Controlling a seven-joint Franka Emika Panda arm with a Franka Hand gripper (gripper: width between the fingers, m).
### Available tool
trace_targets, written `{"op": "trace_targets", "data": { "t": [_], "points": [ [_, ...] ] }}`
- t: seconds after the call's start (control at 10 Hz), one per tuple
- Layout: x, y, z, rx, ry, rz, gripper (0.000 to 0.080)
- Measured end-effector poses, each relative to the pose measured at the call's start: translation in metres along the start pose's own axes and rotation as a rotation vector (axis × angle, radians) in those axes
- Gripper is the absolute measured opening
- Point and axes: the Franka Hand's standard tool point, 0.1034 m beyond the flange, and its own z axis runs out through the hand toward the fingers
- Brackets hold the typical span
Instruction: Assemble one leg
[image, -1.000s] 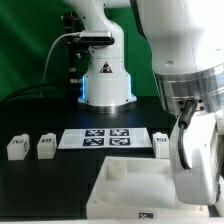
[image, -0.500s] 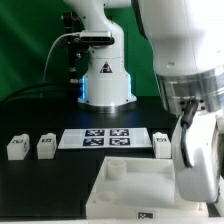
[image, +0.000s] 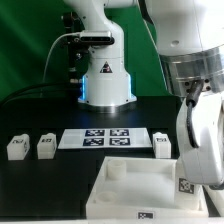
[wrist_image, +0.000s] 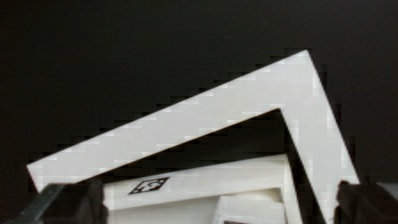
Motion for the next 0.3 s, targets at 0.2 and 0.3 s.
{"op": "trace_targets", "data": {
  "t": [0.2, 0.3],
  "points": [
    [0.0002, 0.0001, 0.0004, 0.0, 0.0, 0.0, 0.0648],
    [0.0002, 0.0001, 0.0006, -0.001, 0.001, 0.0, 0.0648]
  ]
}}
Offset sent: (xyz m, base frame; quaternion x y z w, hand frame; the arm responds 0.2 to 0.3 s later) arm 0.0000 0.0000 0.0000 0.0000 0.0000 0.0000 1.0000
